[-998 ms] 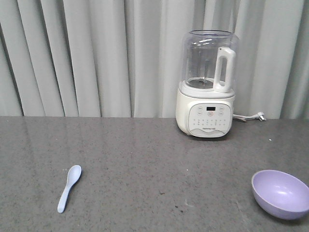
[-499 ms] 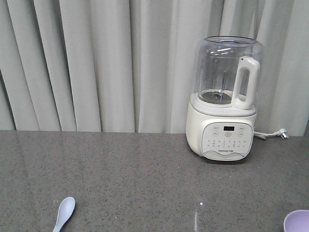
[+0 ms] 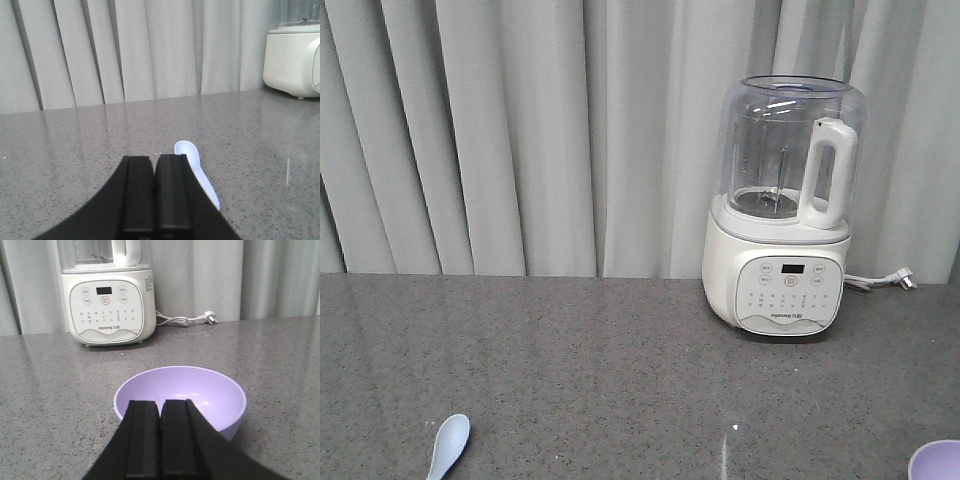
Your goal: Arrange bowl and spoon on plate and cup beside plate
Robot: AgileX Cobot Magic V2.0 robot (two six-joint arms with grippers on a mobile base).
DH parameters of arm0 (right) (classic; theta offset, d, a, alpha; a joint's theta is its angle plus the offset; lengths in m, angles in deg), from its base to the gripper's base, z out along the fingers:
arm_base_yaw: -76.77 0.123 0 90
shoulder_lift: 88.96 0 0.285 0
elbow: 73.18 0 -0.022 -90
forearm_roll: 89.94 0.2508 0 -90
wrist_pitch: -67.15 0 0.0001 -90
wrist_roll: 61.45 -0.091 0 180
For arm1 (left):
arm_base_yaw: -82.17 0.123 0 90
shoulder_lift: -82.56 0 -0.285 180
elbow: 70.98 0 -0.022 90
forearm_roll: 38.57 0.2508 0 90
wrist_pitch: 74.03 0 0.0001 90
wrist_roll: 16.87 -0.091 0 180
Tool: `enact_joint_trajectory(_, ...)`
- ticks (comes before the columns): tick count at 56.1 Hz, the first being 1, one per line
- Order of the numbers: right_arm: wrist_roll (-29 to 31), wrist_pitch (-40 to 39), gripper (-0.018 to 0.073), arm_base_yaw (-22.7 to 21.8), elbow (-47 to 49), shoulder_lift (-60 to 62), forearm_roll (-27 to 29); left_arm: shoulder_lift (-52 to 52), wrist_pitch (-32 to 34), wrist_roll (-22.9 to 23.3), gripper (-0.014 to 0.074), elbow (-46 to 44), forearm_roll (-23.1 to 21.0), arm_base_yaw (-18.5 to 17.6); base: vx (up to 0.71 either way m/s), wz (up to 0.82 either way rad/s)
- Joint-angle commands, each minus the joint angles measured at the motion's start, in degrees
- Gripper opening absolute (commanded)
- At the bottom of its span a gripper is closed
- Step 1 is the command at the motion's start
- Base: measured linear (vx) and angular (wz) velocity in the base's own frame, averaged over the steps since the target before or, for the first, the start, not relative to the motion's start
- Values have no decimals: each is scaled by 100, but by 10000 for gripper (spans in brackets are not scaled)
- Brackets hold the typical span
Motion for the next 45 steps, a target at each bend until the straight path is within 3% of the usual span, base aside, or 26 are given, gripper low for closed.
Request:
enact_joint_trajectory(1,64,-487,-9,16,-28,27,-29,80,469,17,-6,-148,-4,-4,0,0)
enact_joint_trajectory(8,59,-755,-9,16,-22,27,-17,80,497,17,-6,-151,-4,-4,0,0)
enact_joint_trajectory(15,96,-1960,-9,16,4,27,-63,80,1569,159,-6,-208,-69,-4,0,0)
enact_joint_trajectory(20,196,-2284,-9,16,428,27,-63,80,2044,563,-6,-475,-519,-4,0,0)
enact_joint_trajectory(27,813,-1744,-9,16,1982,-294,-63,-153,1549,354,-6,-1659,-710,-4,0,0)
enact_joint_trajectory(32,1156,-1147,-9,16,3391,-1017,-63,-886,988,36,-6,-2806,-710,-4,0,0)
enact_joint_trajectory(40,1016,-83,-9,16,5303,-2571,-8,-2605,82,-145,-6,-4712,-710,-4,0,0)
enact_joint_trajectory(45,921,307,-9,16,5745,-3255,93,-3538,-99,-182,-6,-5474,-710,-4,0,0)
